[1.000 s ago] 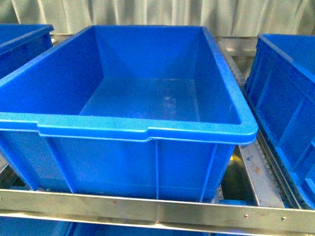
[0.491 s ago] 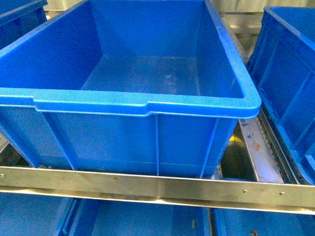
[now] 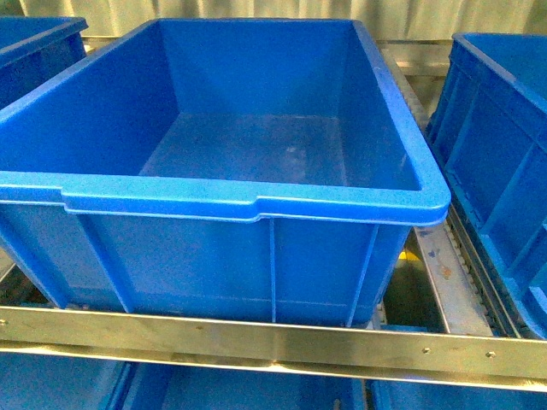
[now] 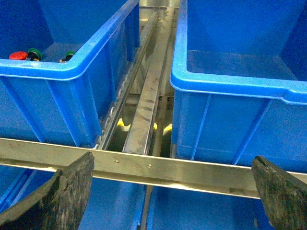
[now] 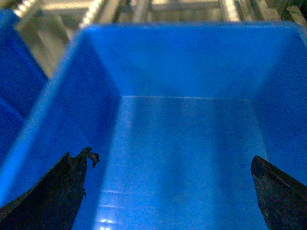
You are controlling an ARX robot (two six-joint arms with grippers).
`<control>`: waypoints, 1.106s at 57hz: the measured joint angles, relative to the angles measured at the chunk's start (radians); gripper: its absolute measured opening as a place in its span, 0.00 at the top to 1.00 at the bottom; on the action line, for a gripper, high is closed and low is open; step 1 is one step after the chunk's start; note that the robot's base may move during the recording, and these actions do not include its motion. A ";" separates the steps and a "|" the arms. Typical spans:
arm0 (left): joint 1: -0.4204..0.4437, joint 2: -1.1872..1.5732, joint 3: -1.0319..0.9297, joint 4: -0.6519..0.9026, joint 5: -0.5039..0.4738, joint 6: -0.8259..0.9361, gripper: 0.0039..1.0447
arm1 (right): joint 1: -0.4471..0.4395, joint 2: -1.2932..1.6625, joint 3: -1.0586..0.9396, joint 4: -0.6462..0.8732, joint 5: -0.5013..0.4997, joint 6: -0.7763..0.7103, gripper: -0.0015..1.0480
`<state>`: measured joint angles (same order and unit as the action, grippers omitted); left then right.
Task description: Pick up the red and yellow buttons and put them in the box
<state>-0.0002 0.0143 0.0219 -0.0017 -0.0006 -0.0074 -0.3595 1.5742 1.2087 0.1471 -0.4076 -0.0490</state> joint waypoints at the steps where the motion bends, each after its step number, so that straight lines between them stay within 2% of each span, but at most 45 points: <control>1: 0.000 0.000 0.000 0.000 0.000 0.000 0.07 | 0.001 -0.014 -0.013 0.008 -0.009 0.008 0.06; 15: 0.000 0.000 0.000 0.000 0.000 0.000 0.07 | 0.024 -0.340 -0.318 0.082 -0.118 0.180 0.07; 21: 0.000 0.000 0.000 0.000 0.000 0.000 0.07 | 0.058 -0.496 -0.481 0.193 0.086 0.116 0.22; 32: 0.000 0.000 0.000 0.000 0.000 0.000 0.07 | 0.082 -0.779 -0.748 0.186 0.141 0.069 0.52; 49: 0.000 0.000 0.000 0.000 0.000 0.000 0.07 | 0.187 -0.938 -0.956 0.220 0.243 0.053 0.97; 63: 0.000 0.000 0.000 0.000 0.000 0.000 0.07 | 0.252 -1.046 -1.056 0.223 0.307 0.053 0.96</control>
<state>-0.0002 0.0139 0.0219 -0.0017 -0.0002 -0.0071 -0.1078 0.5278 0.1524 0.3698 -0.1009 0.0036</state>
